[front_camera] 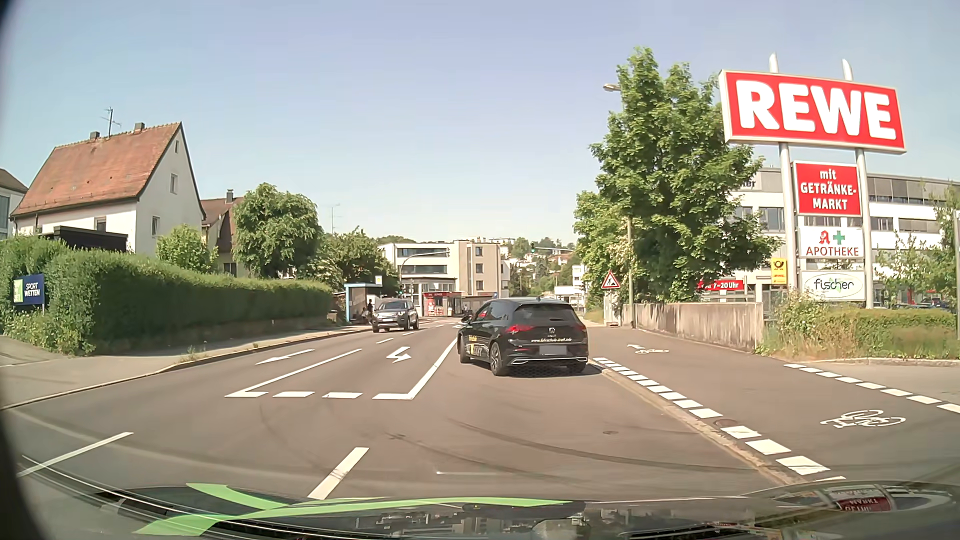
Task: Follow the waypoints while adhering to traffic rules and regulations
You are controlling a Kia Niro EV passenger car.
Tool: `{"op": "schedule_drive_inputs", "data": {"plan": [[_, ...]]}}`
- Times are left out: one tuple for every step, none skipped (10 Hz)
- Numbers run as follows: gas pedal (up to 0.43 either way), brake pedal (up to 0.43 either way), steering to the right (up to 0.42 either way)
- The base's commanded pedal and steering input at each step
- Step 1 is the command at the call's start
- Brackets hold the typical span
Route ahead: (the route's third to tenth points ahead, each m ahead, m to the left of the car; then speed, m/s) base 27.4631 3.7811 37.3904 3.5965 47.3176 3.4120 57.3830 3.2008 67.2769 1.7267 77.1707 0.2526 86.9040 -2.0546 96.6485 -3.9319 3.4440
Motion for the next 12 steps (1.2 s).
{"op": "schedule_drive_inputs", "data": {"plan": [[0.0,0.0,-0.01],[0.0,0.0,-0.01],[0.0,0.0,-0.01],[0.0,0.0,-0.009],[0.0,0.0,-0.009],[0.0,0.0,-0.008],[0.0,0.0,-0.008],[0.0,0.0,-0.008],[0.0,0.0,-0.008],[0.0,0.0,-0.008],[0.0,0.0,-0.008],[0.0,0.0,-0.008]]}}
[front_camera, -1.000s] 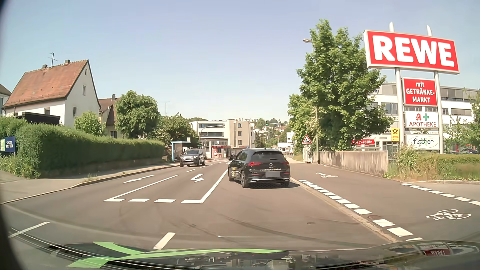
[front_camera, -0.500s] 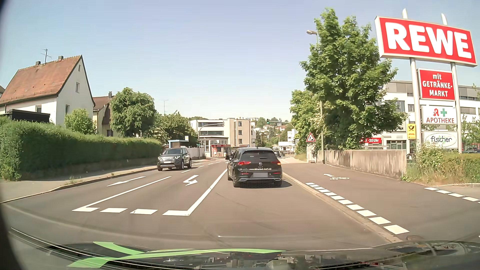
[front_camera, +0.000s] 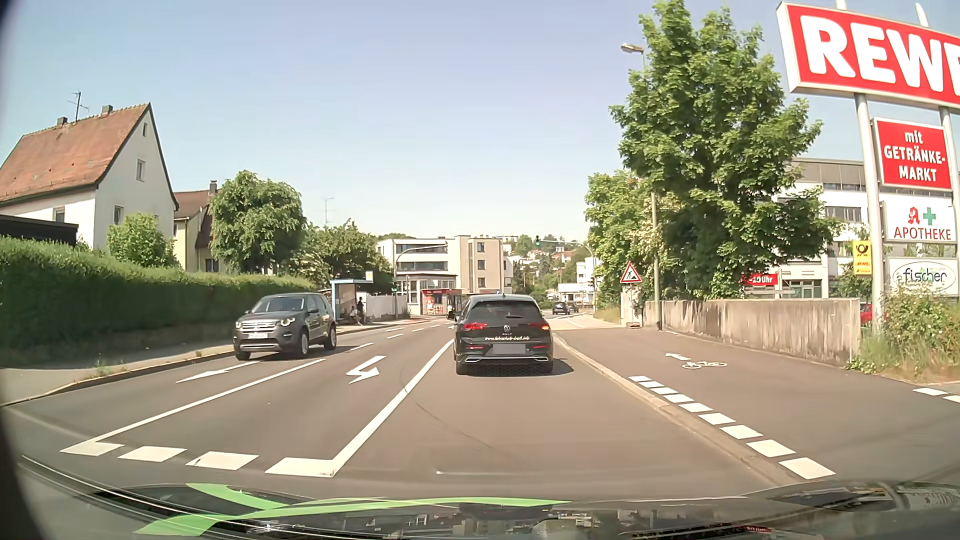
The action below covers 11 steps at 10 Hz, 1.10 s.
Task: Follow the waypoints while adhering to traffic rules and regulations
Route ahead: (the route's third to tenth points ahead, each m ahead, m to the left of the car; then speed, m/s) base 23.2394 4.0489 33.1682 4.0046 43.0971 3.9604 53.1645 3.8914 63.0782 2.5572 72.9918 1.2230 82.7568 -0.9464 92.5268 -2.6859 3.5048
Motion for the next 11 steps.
{"op": "schedule_drive_inputs", "data": {"plan": [[0.0,0.0,-0.008],[0.0,0.0,-0.008],[0.0,0.0,-0.008],[0.0,0.0,-0.008],[0.0,0.0,-0.008],[0.0,0.0,-0.008],[0.0,0.0,-0.008],[0.0,0.0,-0.008],[0.008,0.0,-0.008],[0.008,0.0,-0.008],[0.008,0.0,-0.008]]}}
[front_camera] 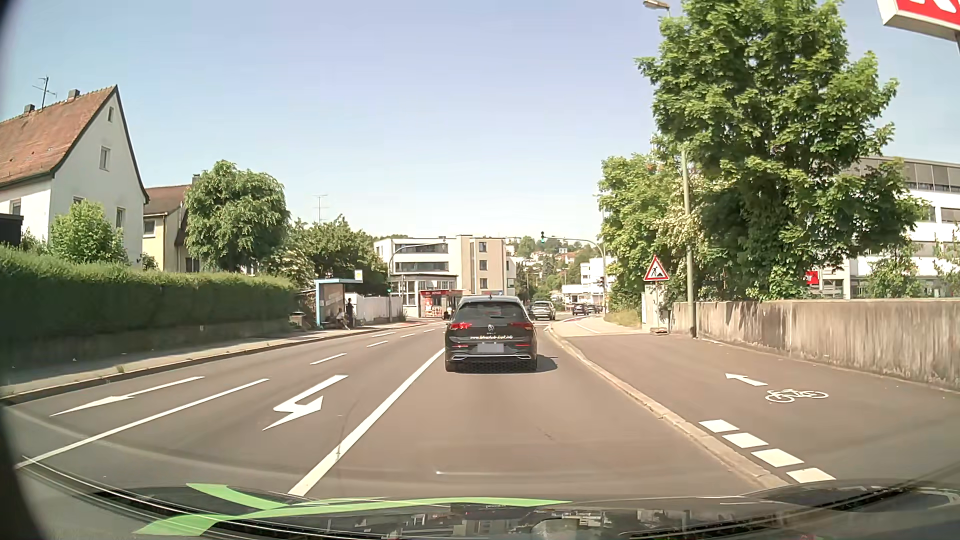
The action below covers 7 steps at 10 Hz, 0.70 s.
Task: Follow the waypoints while adhering to traffic rules and regulations
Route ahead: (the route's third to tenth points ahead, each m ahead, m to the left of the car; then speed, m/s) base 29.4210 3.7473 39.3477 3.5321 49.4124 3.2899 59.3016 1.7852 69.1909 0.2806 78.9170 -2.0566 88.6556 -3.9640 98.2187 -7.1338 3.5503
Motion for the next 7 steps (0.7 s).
{"op": "schedule_drive_inputs", "data": {"plan": [[0.008,0.0,-0.008],[0.008,0.0,-0.008],[0.02,0.0,-0.008],[0.028,0.0,-0.008],[0.028,0.0,-0.008],[0.028,0.0,-0.008],[0.039,0.0,-0.008]]}}
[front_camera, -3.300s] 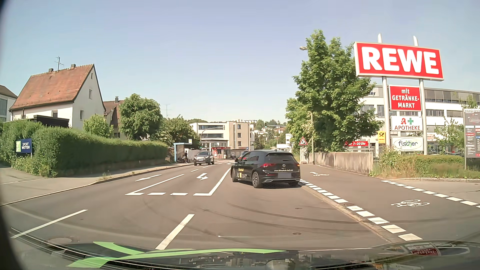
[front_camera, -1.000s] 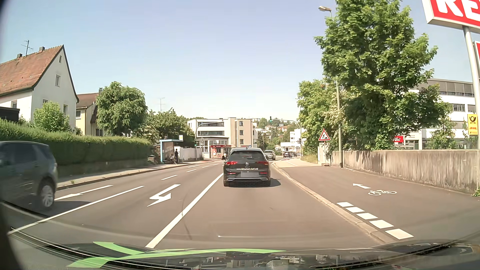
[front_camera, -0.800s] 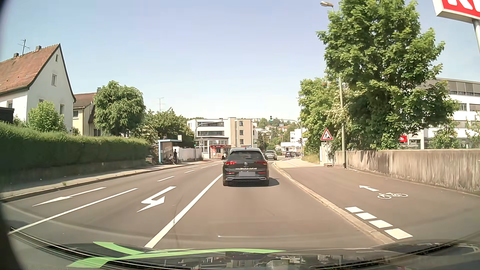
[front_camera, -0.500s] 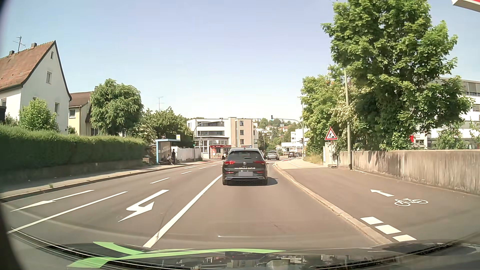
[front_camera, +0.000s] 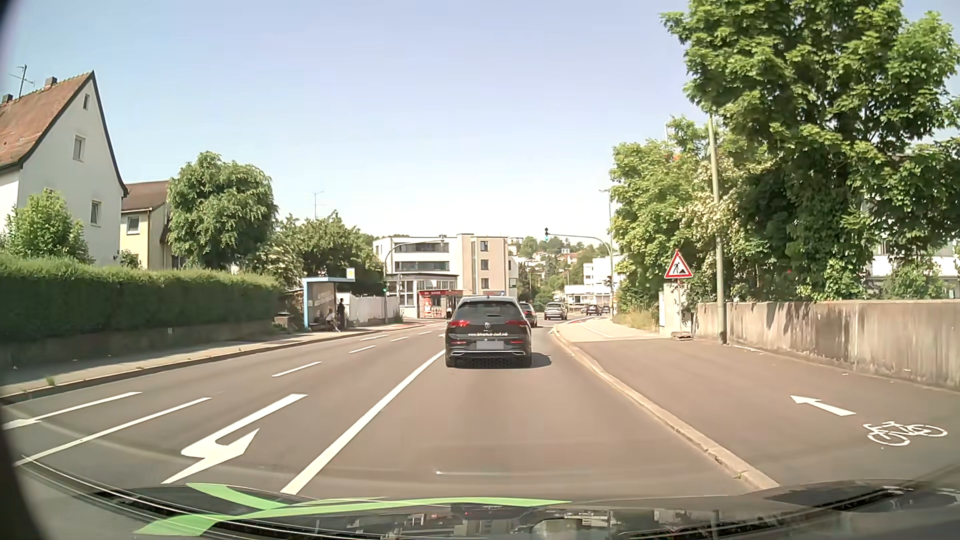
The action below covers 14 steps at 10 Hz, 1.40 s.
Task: Follow the waypoints while adhering to traffic rules and regulations
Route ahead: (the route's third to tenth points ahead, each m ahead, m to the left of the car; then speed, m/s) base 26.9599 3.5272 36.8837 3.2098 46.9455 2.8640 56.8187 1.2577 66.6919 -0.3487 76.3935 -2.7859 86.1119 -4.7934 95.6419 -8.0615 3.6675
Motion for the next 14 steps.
{"op": "schedule_drive_inputs", "data": {"plan": [[0.047,0.0,-0.008],[0.059,0.0,-0.009],[0.059,0.0,-0.01],[0.067,0.0,-0.011],[0.079,0.0,-0.01],[0.087,0.0,-0.011],[0.11,0.0,-0.011],[0.11,0.0,-0.011],[0.118,0.0,-0.011],[0.118,0.0,-0.011],[0.13,0.0,-0.01],[0.13,0.0,-0.01],[0.13,0.0,-0.011],[0.13,0.0,-0.01]]}}
